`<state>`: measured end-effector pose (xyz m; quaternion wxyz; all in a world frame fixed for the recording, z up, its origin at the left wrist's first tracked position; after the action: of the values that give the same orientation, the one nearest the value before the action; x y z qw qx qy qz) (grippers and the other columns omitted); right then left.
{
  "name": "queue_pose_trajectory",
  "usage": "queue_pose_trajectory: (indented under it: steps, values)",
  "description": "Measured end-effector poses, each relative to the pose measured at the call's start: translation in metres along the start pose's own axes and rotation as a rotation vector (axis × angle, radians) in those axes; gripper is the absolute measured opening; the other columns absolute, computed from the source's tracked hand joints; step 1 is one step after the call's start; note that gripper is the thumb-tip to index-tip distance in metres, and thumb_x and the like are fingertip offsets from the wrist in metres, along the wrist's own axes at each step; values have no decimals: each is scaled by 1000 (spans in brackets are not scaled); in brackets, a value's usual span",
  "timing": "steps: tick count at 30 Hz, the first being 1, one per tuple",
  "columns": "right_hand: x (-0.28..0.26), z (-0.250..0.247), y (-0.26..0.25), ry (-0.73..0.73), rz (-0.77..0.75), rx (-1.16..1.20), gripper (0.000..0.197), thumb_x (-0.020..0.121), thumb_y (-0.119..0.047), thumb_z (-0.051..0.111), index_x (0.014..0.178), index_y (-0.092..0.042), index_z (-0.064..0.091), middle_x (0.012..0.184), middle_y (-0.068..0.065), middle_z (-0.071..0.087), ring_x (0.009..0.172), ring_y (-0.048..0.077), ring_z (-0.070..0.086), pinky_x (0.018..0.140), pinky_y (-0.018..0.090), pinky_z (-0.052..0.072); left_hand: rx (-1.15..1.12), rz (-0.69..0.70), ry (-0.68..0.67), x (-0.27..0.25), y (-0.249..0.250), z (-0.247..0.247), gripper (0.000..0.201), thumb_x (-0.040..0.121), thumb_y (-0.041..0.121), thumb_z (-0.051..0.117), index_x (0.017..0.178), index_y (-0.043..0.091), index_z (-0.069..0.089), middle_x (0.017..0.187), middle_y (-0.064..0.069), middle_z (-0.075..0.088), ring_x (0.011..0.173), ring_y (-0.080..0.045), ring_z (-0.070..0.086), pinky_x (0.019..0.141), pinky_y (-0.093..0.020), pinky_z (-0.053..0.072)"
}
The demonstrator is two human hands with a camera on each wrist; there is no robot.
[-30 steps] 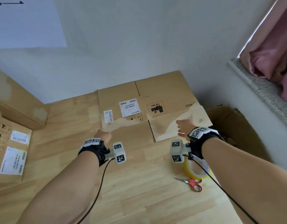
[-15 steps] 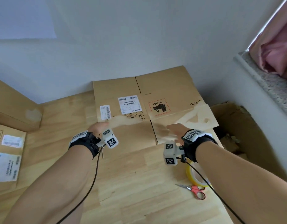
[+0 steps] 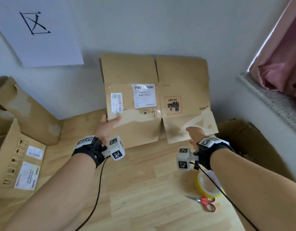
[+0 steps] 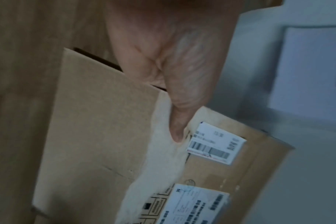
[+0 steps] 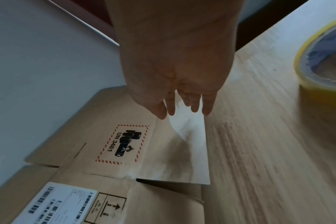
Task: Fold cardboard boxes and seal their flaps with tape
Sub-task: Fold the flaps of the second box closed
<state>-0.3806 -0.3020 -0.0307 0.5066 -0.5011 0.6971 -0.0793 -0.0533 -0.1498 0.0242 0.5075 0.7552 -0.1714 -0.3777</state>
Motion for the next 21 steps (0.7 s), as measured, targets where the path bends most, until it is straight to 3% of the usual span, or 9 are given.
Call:
queue_pose_trajectory:
  steps: [2,4,6,8,10,13,16,21]
  values:
    - [-17,-9,-26,58,-181,-249,40,99,-4,41,138,1,36,143,14,42,131,25,43,108,30,34,11,73,-5,-13,24,-11,46,87,26,67,129,21,50,118,7,61,108,-15,55,76,-26,40]
    - [-27,-13,-49,67,-314,-268,41,98,-4,43,138,0,38,141,13,45,129,25,45,106,30,37,24,144,2,-28,47,-25,43,88,27,66,128,22,51,116,8,61,108,-15,56,73,-23,40]
    - [-36,-24,-51,79,-252,-88,40,97,-6,44,137,-2,41,139,13,46,127,26,47,105,31,39,30,165,18,-43,60,-42,38,88,33,65,124,27,54,112,11,62,108,-14,56,73,-23,41]
    - [-46,-40,-54,120,-239,220,43,96,-9,44,139,-5,41,141,14,45,127,29,45,102,33,38,19,181,30,-58,68,-62,37,89,44,61,123,31,56,117,13,60,114,-16,53,85,-29,41]
    - [-57,-60,-58,231,-253,262,48,94,-10,45,141,-9,37,142,13,43,128,31,44,102,35,37,24,196,65,-73,70,-84,45,88,58,52,125,31,56,124,11,54,117,-17,48,91,-34,36]
    - [-75,-78,-75,284,-309,303,54,90,-14,49,142,-10,36,140,10,44,123,31,48,100,37,40,-27,185,136,-93,61,-116,57,83,71,46,126,34,55,131,9,49,118,-19,47,87,-36,35]
    - [-95,-96,-83,342,-331,321,57,83,-19,53,137,-10,40,138,11,45,119,32,51,102,45,41,-20,183,174,-108,49,-132,63,87,68,41,135,28,49,140,0,48,122,-25,48,85,-34,37]
    - [-124,-122,-55,438,-176,349,62,82,-32,58,134,-5,37,138,13,43,126,30,44,108,42,33,76,163,185,-133,37,-133,68,92,66,29,142,21,41,146,-6,42,129,-28,43,92,-35,34]
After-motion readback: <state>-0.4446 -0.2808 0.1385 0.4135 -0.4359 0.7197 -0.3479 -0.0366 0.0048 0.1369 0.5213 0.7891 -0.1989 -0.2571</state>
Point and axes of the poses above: each hand's wrist, its own x-axis towards the middle knuckle, its own z-axis out of the palm, y = z × x, the point moved 10 cm from there along x, towards the middle knuckle
